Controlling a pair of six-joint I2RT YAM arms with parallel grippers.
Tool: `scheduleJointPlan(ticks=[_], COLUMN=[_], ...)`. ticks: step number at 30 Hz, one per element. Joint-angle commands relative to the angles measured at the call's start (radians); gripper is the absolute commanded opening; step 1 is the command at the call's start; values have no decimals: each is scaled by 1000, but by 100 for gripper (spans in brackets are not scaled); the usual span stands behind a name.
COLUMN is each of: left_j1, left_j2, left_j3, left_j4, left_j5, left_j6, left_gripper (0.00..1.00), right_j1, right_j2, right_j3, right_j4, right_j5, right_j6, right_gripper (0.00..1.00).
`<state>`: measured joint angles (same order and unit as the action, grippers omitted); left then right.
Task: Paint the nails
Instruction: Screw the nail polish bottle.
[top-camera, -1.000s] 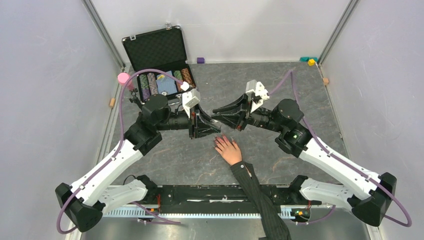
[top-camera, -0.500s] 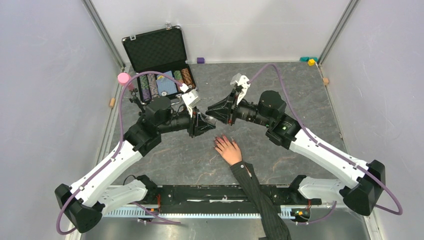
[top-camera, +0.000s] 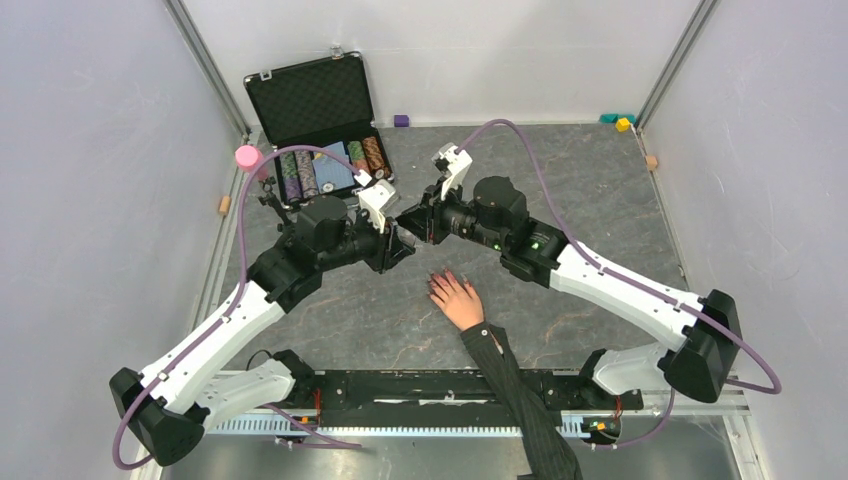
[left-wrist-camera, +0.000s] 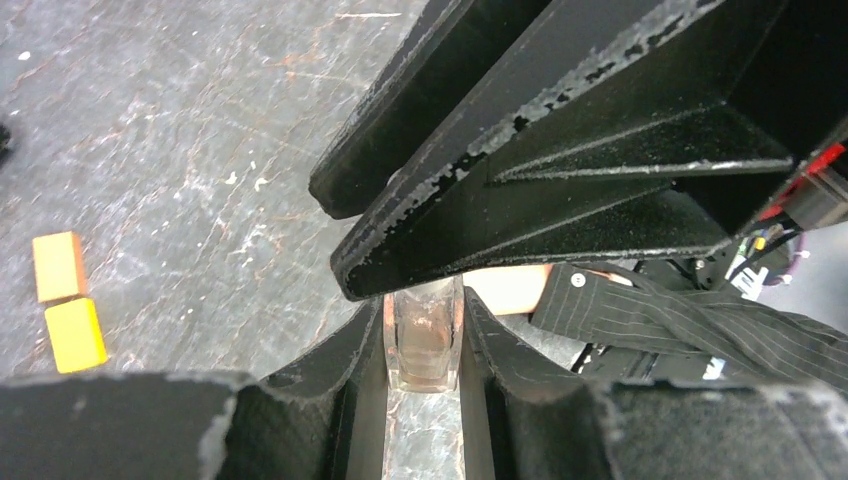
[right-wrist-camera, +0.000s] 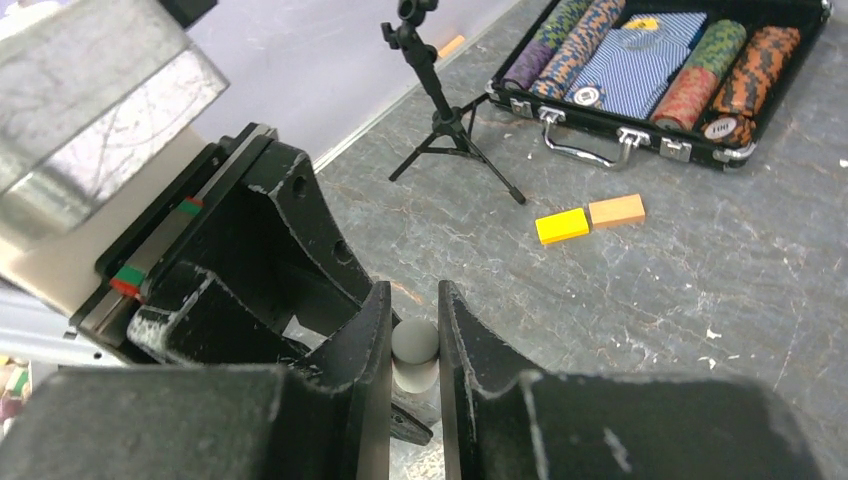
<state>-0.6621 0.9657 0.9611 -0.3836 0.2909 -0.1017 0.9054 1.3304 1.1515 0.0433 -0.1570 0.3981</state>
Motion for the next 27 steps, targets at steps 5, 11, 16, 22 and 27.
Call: scheduleJointPlan(ticks=[5, 11, 16, 22, 27], left_j1=[16, 13, 15, 15, 15], left_j2=[-7, -10, -11, -9, 3], left_j3=[41, 44, 51, 53, 64], left_j4=[197, 194, 180, 169, 153], left_j5=[-135, -93, -38, 45, 82], left_j6=[50, 60, 76, 91, 95], left_gripper=[2, 2, 2, 2, 2], right_j1=[111, 122, 122, 120, 120], right_j2=[83, 104, 81, 39, -9], right_j3=[76, 158, 221, 247, 246], right_j4=[-168, -192, -237, -250, -238], right_j5=[0, 16, 72, 119, 151], right_j6=[111, 48, -28, -91, -133], right_gripper=[0, 6, 19, 35, 48])
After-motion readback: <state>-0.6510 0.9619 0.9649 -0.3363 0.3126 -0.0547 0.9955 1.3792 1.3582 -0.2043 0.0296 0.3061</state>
